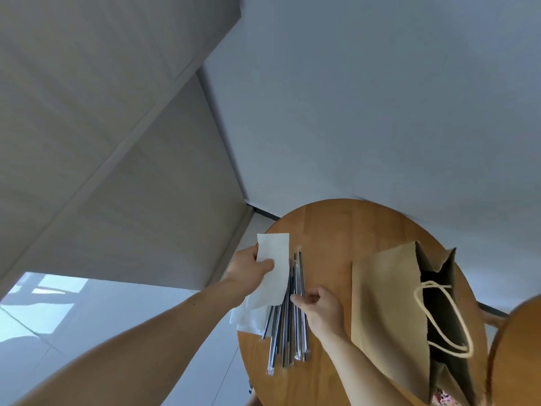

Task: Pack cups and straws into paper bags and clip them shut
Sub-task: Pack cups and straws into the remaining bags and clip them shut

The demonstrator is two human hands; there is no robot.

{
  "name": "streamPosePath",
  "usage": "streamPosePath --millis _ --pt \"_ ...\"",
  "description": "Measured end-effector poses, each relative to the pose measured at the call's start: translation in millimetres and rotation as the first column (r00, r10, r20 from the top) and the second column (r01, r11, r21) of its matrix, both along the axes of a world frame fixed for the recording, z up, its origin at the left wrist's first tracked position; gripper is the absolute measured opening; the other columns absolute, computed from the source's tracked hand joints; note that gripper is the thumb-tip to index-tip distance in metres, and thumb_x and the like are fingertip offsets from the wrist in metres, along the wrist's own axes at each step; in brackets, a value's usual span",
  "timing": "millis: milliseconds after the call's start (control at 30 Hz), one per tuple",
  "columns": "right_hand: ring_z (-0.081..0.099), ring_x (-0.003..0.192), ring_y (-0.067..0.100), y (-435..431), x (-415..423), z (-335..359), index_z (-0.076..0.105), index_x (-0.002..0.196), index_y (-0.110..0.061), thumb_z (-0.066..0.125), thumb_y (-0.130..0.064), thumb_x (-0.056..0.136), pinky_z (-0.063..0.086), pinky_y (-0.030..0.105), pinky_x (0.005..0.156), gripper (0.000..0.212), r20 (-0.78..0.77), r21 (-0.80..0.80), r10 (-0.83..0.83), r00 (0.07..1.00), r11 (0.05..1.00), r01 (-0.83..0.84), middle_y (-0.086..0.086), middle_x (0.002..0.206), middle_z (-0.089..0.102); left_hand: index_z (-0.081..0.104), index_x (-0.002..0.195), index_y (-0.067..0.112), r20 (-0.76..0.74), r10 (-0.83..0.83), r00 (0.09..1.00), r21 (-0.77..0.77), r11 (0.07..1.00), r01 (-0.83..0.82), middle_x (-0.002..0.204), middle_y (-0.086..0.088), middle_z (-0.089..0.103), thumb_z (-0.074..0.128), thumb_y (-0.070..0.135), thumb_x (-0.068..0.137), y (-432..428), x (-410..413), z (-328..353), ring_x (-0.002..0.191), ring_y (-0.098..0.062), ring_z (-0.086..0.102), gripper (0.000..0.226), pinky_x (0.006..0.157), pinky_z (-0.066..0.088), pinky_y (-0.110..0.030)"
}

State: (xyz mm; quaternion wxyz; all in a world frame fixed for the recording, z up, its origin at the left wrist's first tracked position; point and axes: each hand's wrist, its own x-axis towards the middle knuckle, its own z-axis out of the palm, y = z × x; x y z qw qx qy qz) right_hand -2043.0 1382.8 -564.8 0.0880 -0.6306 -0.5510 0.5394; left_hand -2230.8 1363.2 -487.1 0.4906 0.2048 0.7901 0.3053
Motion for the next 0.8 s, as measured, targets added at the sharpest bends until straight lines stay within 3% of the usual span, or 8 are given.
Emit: streamPosePath --millis 67,167,233,300,433,533,667,800 --pt "0.060 0.065 0.001 5.5 -2.8 23.3 0.062 0.084 -0.023 0.085 -0.029 0.074 0.047 0.013 0.057 0.025 -0.096 0.077 -0.034 0.995 0.996 0.042 -0.008 0.075 0.064 0.065 0.093 0.031 0.025 0.002 1.000 0.026 1.000 -0.002 0.091 0.009 0.071 0.063 0.019 0.092 6.9 2.4 10.1 0.082 -0.010 0.068 0.012 0.062 0.053 -0.024" --pt "0.059 0.060 0.002 13.8 -9.3 66.0 0.064 0.078 -0.020 0.086 -0.021 0.072 0.048 0.016 0.059 0.023 -0.236 0.153 -0.028 0.971 0.986 0.065 -0.004 0.068 0.066 0.068 0.101 0.022 0.066 -0.017 0.998 0.078 0.997 0.012 0.096 -0.001 0.074 0.063 0.016 0.088 24.1 9.5 35.6 0.088 -0.021 0.070 0.015 0.081 0.059 -0.040" --pt "0.059 0.060 0.002 20.1 -11.7 94.1 0.065 0.075 -0.021 0.085 -0.020 0.073 0.046 0.012 0.058 0.020 -0.269 0.211 -0.004 0.963 0.975 0.063 -0.009 0.070 0.067 0.068 0.102 0.015 0.109 -0.027 0.994 0.129 0.992 0.013 0.092 -0.003 0.074 0.063 0.014 0.085 36.5 14.8 55.9 0.084 -0.023 0.070 0.018 0.075 0.059 -0.036" --pt "0.061 0.065 0.002 27.1 -10.0 119.1 0.065 0.077 -0.024 0.084 -0.020 0.075 0.046 0.012 0.059 0.019 -0.277 0.296 0.000 0.961 0.951 0.085 -0.015 0.075 0.067 0.067 0.101 0.013 0.132 -0.046 0.990 0.177 0.984 0.022 0.087 0.001 0.073 0.062 0.010 0.085 47.3 19.6 76.7 0.079 -0.019 0.070 0.017 0.064 0.054 -0.029" --pt "0.061 0.067 0.000 38.7 1.2 156.9 0.064 0.082 -0.029 0.082 -0.023 0.078 0.045 0.009 0.058 0.019 -0.265 0.454 0.032 0.964 0.886 0.095 -0.020 0.080 0.066 0.068 0.108 0.012 0.120 -0.096 0.988 0.235 0.970 0.066 0.098 -0.004 0.075 0.066 0.007 0.085 57.4 23.9 110.2 0.087 -0.022 0.073 0.023 0.068 0.057 -0.032" --pt "0.063 0.071 0.000 44.4 10.4 177.0 0.064 0.084 -0.031 0.081 -0.026 0.079 0.047 0.009 0.060 0.018 -0.265 0.468 0.065 0.962 0.881 0.070 -0.022 0.081 0.067 0.069 0.107 0.010 0.252 -0.158 0.955 0.282 0.956 0.084 0.093 -0.002 0.077 0.071 0.007 0.085 60.3 25.8 128.3 0.083 -0.019 0.075 0.023 0.062 0.058 -0.026" --pt "0.065 0.075 0.000 50.6 22.2 194.4 0.064 0.084 -0.037 0.078 -0.031 0.082 0.049 0.012 0.064 0.015 -0.254 0.497 0.076 0.964 0.865 0.063 -0.024 0.082 0.067 0.069 0.110 0.008 0.344 -0.243 0.907 0.312 0.941 0.134 0.104 -0.010 0.076 0.072 0.016 0.080 68.8 31.6 149.7 0.099 -0.029 0.072 0.031 0.090 0.057 -0.043" --pt "0.064 0.075 -0.002 53.7 31.4 205.0 0.063 0.083 -0.042 0.076 -0.028 0.084 0.048 0.008 0.062 0.019 -0.247 0.560 0.090 0.965 0.826 0.066 -0.027 0.082 0.067 0.068 0.108 0.007 0.316 -0.210 0.925 0.330 0.939 0.101 0.102 -0.011 0.076 0.066 0.012 0.089 77.4 42.6 159.6 0.097 -0.029 0.072 0.020 0.091 0.057 -0.044"
